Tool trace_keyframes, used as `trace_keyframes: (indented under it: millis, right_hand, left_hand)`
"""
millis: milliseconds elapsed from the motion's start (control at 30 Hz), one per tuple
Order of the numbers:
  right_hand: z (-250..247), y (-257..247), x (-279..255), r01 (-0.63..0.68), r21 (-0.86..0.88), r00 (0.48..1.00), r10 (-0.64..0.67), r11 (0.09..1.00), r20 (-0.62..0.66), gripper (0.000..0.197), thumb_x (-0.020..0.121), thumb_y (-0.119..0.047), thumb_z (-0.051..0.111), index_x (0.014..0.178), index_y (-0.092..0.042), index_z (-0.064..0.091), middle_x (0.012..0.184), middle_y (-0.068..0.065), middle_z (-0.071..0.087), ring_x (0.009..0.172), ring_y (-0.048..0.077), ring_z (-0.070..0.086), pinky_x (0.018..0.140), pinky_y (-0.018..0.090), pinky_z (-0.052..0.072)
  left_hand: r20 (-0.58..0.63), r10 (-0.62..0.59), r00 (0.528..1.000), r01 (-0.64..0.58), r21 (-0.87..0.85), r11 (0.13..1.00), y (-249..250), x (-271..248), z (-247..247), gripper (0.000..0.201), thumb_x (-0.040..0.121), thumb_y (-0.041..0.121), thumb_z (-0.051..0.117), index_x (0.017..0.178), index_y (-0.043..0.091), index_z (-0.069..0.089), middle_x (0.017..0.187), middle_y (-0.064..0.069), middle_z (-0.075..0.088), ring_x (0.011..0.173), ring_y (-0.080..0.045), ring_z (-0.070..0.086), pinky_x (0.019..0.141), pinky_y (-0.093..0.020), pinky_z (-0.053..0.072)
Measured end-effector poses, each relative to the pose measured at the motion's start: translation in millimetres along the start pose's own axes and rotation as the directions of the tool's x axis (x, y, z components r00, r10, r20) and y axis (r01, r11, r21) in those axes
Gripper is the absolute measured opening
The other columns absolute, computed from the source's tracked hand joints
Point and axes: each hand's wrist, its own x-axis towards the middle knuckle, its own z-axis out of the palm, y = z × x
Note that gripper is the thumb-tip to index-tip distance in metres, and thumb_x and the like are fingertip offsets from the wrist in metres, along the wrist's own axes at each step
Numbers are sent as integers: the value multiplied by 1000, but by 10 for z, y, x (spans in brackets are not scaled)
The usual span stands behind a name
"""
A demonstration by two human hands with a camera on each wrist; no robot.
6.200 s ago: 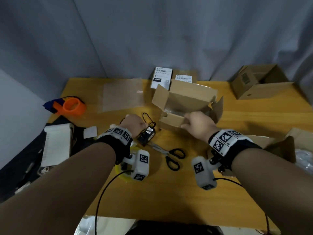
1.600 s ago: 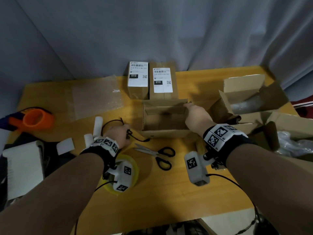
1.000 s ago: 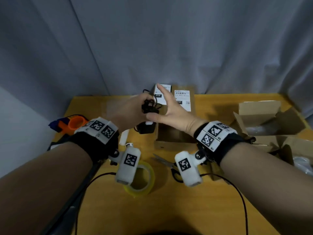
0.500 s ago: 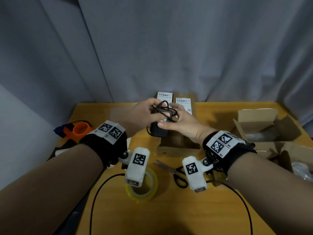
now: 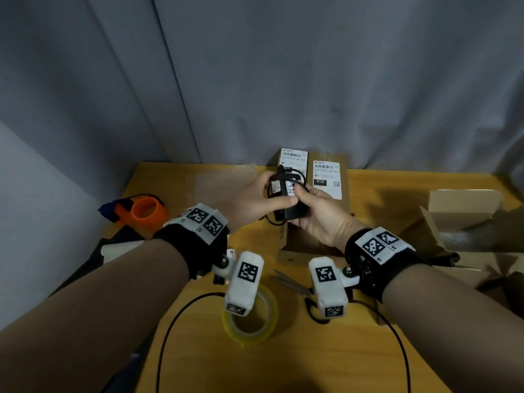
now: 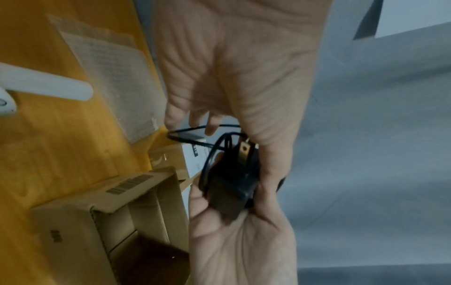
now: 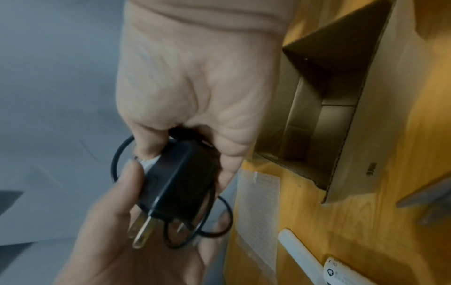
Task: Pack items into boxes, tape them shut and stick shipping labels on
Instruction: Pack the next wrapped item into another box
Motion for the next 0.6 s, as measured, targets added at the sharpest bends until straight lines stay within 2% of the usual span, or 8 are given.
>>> trace_keyframes:
  millis: [33, 100, 267, 367, 400, 467, 533, 600]
  right_hand:
    - [23, 13, 29, -22, 47, 1000, 22, 999, 1, 23, 100, -17, 40, 117, -12, 55, 111, 11, 65, 101, 22, 63, 87, 37, 53]
    - [57, 40, 82, -52, 78, 999, 52, 996, -2, 23, 101, -21, 39, 116, -15, 55, 109, 10, 66, 98, 22, 64, 84, 36, 53]
    - [83, 6, 183, -71, -178, 997, 66, 981, -30, 26, 99, -20, 45, 122, -11, 53, 108, 6, 64, 97, 18, 61, 79, 30, 51]
    - [39, -33, 268, -52, -280, 984, 0, 959, -181, 26, 90, -16, 56, 116, -12, 58, 115, 9, 63, 112, 24, 56, 95, 36, 47]
    - [41, -30, 290, -50, -302, 977, -16, 952, -211, 32, 83, -18, 59, 115, -18, 58, 120, 9, 60, 118, 26, 53, 101, 41, 42]
    - [87, 6, 316, -57, -322, 986, 2, 945, -168, 53, 71, -32, 61, 123, -35, 52, 131, 5, 53, 125, 24, 46, 107, 48, 35]
    - [153, 71, 339, -82, -336, 993, 48, 938, -106, 65, 78, -46, 63, 138, -42, 37, 122, -6, 55, 117, 17, 50, 105, 46, 38]
    - [166, 132, 389, -87, -332, 990, 45, 939, -130, 71, 85, -51, 62, 145, -37, 26, 106, -15, 53, 101, 7, 54, 100, 39, 43]
  left_hand:
    - [-5, -6, 1000, 6, -80, 997, -26, 14, 28, 68, 71, 47, 75, 129, 25, 46, 120, 5, 61, 113, -12, 57, 99, -39, 47]
    - [-57, 3, 998, -9, -106, 994, -58, 50, 52, 58, 78, 34, 74, 128, 22, 47, 113, 5, 63, 107, -13, 61, 91, -35, 52]
    - [-143, 45, 989, -49, -21, 999, -179, 127, 35, 54, 77, 37, 70, 122, 16, 48, 108, 0, 67, 99, -15, 65, 88, -42, 54]
    - [-173, 112, 979, -81, 177, 981, -216, 173, 12, 46, 85, 29, 68, 123, 13, 47, 106, 0, 65, 95, -15, 65, 82, -35, 56]
    - [-187, 131, 974, -74, 281, 957, -220, 193, -2, 43, 85, 28, 67, 121, 13, 48, 102, 1, 63, 91, -15, 64, 78, -31, 56]
    - [-212, 179, 961, -62, 464, 884, -237, 248, -2, 39, 84, 28, 67, 116, 11, 51, 95, 0, 62, 84, -17, 61, 72, -31, 53]
    - [-174, 277, 945, -122, 596, 793, -257, 314, 42, 33, 80, 25, 66, 107, 9, 56, 89, -3, 63, 82, -20, 61, 70, -33, 51]
    - [-72, 332, 941, -217, 623, 751, -306, 362, 99, 31, 77, 25, 68, 102, 9, 59, 89, -4, 65, 84, -22, 63, 72, -33, 51]
